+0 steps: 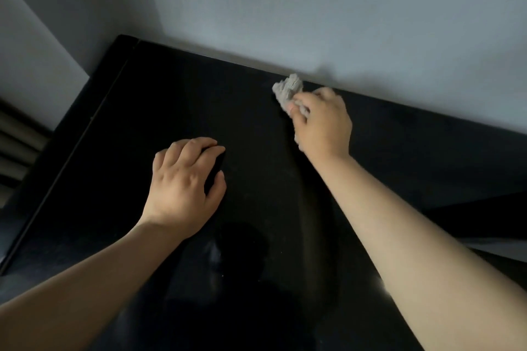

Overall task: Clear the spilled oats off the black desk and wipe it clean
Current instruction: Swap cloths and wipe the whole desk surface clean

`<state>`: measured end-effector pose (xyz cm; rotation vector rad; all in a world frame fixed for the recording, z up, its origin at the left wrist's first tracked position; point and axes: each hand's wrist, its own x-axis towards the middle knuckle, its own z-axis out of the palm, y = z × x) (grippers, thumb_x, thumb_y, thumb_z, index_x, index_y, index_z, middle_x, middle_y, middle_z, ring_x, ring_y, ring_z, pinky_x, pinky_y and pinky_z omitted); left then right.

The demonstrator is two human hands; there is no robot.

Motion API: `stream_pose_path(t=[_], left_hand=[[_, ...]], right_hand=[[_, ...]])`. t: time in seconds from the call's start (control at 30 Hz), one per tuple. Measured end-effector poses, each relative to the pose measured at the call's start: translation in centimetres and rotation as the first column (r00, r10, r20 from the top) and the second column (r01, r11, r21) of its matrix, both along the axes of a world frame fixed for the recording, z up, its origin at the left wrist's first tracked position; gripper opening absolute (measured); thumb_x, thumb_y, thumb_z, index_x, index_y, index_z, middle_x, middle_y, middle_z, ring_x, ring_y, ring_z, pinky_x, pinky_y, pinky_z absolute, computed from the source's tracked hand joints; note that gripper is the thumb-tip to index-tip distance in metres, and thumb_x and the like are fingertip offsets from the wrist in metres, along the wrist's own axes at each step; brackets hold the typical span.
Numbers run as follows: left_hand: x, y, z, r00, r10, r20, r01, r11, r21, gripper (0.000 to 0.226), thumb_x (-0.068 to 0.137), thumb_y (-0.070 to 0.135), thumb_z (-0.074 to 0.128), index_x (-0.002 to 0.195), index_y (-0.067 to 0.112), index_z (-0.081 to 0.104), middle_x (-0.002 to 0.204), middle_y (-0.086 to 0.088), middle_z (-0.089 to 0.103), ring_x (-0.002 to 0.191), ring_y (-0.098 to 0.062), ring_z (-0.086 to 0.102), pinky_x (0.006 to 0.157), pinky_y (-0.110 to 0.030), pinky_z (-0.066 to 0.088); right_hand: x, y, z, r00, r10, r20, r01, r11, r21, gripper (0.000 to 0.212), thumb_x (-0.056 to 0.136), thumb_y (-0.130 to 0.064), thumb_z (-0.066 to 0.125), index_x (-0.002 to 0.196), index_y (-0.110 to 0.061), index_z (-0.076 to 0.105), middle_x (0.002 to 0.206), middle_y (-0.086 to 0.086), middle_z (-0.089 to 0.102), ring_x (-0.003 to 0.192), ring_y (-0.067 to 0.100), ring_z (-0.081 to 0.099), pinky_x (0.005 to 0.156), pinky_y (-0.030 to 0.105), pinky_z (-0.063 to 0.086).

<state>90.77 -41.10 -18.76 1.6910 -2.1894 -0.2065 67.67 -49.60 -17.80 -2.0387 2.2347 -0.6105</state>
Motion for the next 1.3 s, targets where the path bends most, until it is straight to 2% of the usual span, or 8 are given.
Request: stream_pose_path(t=[0.2,0.33,0.47,0.6,0.8,0.93,1.13,1.3], left_hand=[[0.0,0.0,-0.1,1.0,-0.002,0.011,0.002,1.0,-0.01,0.044,0.086,0.036,0.044,0.12,0.016,0.062,0.126,0.001,0.055,0.116,-0.024,0.046,0.096,-0.04,0.034],[0.1,-0.1,-0.3,1.0,-0.007,0.008,0.007,1.0,-0.027,0.043,0.087,0.036,0.044,0.12,0.015,0.062,0.125,0.0,0.055,0.116,-0.024,0.046,0.096,-0.04,0.035],[0.1,-0.1,-0.4,1.0,-0.014,0.012,0.015,0.999,-0.032,0.041,0.087,0.034,0.047,0.121,0.016,0.061,0.125,0.001,0.055,0.117,-0.022,0.045,0.097,-0.039,0.034],[0.2,-0.1,-0.5,1.0,-0.013,0.011,0.013,0.999,-0.035,0.039,0.086,0.032,0.05,0.121,0.016,0.06,0.125,0.001,0.054,0.117,-0.022,0.044,0.097,-0.039,0.034],[0.1,-0.1,-0.4,1.0,-0.002,0.014,0.002,1.0,-0.026,0.04,0.085,0.032,0.05,0.12,0.017,0.061,0.125,0.002,0.054,0.116,-0.021,0.044,0.097,-0.039,0.035],[0.1,-0.1,-0.5,1.0,-0.011,0.004,0.011,0.999,-0.033,0.041,0.085,0.034,0.047,0.12,0.016,0.061,0.124,0.001,0.054,0.117,-0.021,0.044,0.098,-0.04,0.035],[0.0,0.0,-0.4,1.0,-0.013,0.026,0.013,1.0,-0.023,0.042,0.087,0.034,0.045,0.121,0.016,0.059,0.125,0.0,0.054,0.118,-0.024,0.044,0.099,-0.041,0.034],[0.1,-0.1,-0.4,1.0,-0.024,0.018,0.024,0.999,-0.021,0.037,0.088,0.03,0.052,0.121,0.015,0.06,0.126,-0.001,0.054,0.118,-0.025,0.044,0.099,-0.042,0.034]], right_hand=[[1.6,8.2,2.2,0.935,0.239,0.264,-0.274,0.956,0.108,0.018,0.088,-0.037,0.065,0.104,-0.031,0.071,0.097,-0.014,0.057,0.089,0.005,0.056,0.073,0.025,0.048],[-0.4,4.3,3.9,0.94,0.056,0.336,-0.03,0.996,-0.083,0.018,0.088,-0.033,0.065,0.104,-0.028,0.071,0.1,-0.005,0.064,0.092,0.01,0.061,0.08,0.028,0.048],[-0.4,-1.2,1.4,0.967,-0.181,0.18,0.178,0.983,0.034,0.026,0.091,-0.038,0.059,0.115,-0.028,0.067,0.112,-0.003,0.064,0.103,0.018,0.059,0.075,0.027,0.043],[2.5,2.7,0.2,0.994,-0.104,-0.012,0.104,0.995,0.008,0.028,0.089,-0.033,0.063,0.117,-0.029,0.065,0.111,0.0,0.057,0.096,0.02,0.053,0.066,0.029,0.041],[4.5,13.0,1.6,0.985,0.092,0.149,-0.102,0.993,0.064,0.025,0.083,-0.031,0.07,0.109,-0.028,0.07,0.101,-0.011,0.058,0.087,0.008,0.056,0.067,0.021,0.045],[2.6,12.2,3.9,0.944,-0.052,0.326,0.057,0.998,-0.006,0.024,0.086,-0.03,0.067,0.11,-0.026,0.07,0.101,-0.01,0.059,0.091,0.005,0.058,0.076,0.022,0.05],[2.2,6.2,1.1,0.963,-0.246,0.112,0.246,0.969,0.012,0.03,0.09,-0.032,0.063,0.119,-0.029,0.065,0.111,-0.001,0.059,0.098,0.019,0.056,0.071,0.028,0.043],[5.3,12.5,0.5,0.994,-0.088,0.062,0.089,0.996,-0.002,0.028,0.086,-0.035,0.066,0.114,-0.032,0.067,0.107,-0.009,0.06,0.088,0.011,0.055,0.065,0.023,0.042]])
